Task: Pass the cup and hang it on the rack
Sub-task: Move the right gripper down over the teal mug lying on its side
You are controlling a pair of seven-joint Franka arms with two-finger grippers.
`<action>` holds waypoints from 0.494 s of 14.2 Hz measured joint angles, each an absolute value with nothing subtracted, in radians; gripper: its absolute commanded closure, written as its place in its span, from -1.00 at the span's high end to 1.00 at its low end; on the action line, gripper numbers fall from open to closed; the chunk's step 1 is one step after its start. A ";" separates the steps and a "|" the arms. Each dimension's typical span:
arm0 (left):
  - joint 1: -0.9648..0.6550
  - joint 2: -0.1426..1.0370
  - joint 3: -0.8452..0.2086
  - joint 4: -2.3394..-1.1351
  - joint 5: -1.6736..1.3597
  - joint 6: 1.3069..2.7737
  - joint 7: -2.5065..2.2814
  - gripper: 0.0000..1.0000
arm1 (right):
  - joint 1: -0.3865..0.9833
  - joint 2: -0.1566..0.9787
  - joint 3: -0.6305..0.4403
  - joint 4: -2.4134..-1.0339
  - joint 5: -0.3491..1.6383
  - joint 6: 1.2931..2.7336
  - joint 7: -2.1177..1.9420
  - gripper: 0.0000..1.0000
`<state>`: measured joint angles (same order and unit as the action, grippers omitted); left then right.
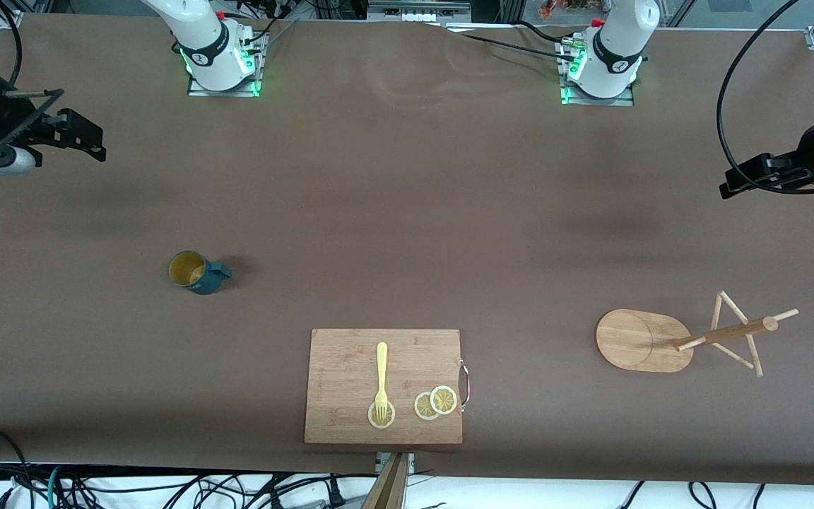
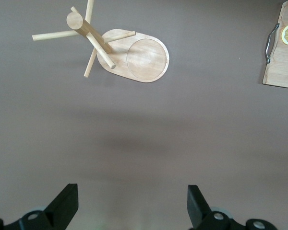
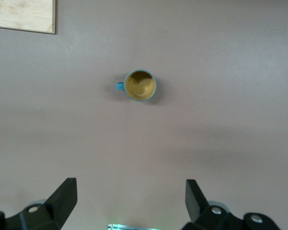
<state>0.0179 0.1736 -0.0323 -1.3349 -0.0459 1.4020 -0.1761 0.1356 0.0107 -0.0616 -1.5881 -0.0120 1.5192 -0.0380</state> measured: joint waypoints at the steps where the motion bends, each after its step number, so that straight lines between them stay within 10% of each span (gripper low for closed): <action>1: 0.018 0.175 -0.032 -1.335 -0.046 1.402 -0.176 1.00 | 0.136 0.025 -0.061 -1.588 -0.012 1.526 -0.038 1.00; 7: 0.020 0.177 -0.032 -1.335 -0.046 1.402 -0.176 1.00 | 0.136 0.094 -0.061 -1.587 -0.012 1.559 -0.039 1.00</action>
